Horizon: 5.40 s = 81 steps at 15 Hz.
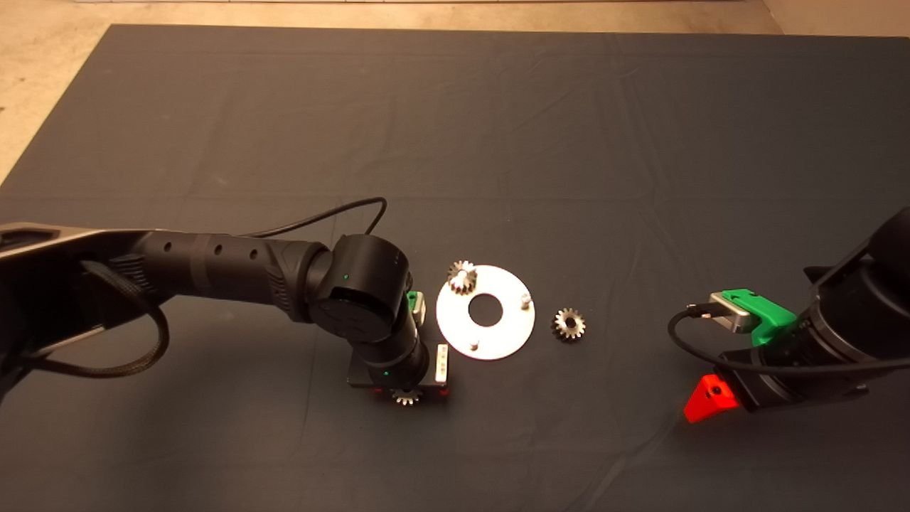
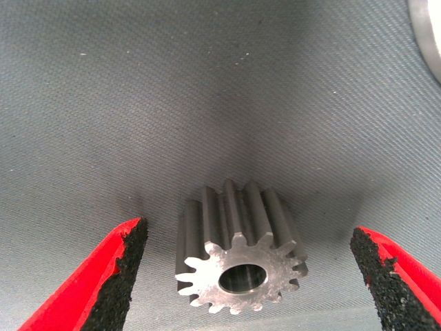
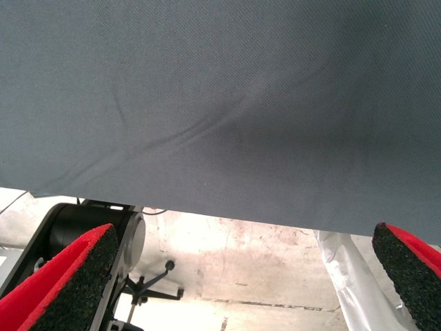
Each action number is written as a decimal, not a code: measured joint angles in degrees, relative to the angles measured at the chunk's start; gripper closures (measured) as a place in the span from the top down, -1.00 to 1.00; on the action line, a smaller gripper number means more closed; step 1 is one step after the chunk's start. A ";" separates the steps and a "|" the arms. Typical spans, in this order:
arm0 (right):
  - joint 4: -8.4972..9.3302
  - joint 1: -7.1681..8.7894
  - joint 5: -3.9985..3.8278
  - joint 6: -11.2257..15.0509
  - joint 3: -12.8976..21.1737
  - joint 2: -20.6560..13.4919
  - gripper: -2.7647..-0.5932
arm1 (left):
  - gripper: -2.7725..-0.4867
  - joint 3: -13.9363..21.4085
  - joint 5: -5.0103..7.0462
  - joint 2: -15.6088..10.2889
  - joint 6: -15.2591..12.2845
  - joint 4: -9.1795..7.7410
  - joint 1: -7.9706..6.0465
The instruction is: Install three planetary gears onto the carrier pins
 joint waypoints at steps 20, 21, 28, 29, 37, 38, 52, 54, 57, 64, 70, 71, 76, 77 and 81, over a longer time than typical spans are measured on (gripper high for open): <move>0.00 0.00 0.00 0.00 0.00 0.00 0.99 | -0.10 2.69 0.10 -0.05 -2.49 0.11 0.00; 0.00 0.00 0.01 0.00 0.00 0.00 0.99 | -0.10 2.69 0.10 -0.05 -2.47 0.11 0.00; -0.02 0.00 0.00 0.00 0.00 0.00 0.99 | -0.23 2.56 0.10 -0.03 -0.50 0.11 0.00; -0.01 0.00 0.00 0.00 0.04 0.00 0.99 | -0.23 2.26 0.07 -0.02 0.03 0.11 0.00; -0.02 0.00 0.02 0.00 0.15 0.00 0.99 | -0.47 0.66 0.10 0.00 2.12 0.14 0.00; -0.02 0.00 0.02 0.00 0.15 0.00 0.99 | -0.49 0.66 0.09 0.00 2.29 0.16 0.00; -0.02 0.00 0.02 0.00 0.15 0.00 0.99 | -0.64 0.57 0.07 0.00 2.73 0.11 0.00; -0.02 0.00 0.02 0.00 0.15 0.00 0.99 | -0.66 0.64 0.24 0.15 2.73 0.11 0.00; -0.02 0.00 0.00 0.00 0.15 -0.01 0.99 | -0.70 0.79 0.30 0.30 2.76 0.16 0.11; -0.02 0.00 0.02 0.00 0.35 0.00 0.99 | -0.71 0.79 0.10 1.13 3.08 0.16 0.28; -0.02 0.00 0.00 0.00 0.36 0.00 0.99 | -0.71 0.74 0.10 1.28 3.00 0.13 -2.31; -0.02 0.00 0.00 -0.01 0.36 0.00 0.99 | -0.71 0.46 0.13 1.44 3.00 0.13 -2.94; -0.02 0.00 0.02 0.00 0.37 -0.01 0.99 | -0.71 -2.24 0.11 4.79 2.97 -0.17 -5.04; -0.02 0.00 0.00 0.00 0.37 -0.01 0.99 | -0.71 -3.18 0.11 5.80 2.97 -0.33 -5.43; -0.02 0.00 0.02 0.00 0.37 -0.01 0.99 | -0.72 -5.75 0.24 8.96 3.11 -1.09 -6.30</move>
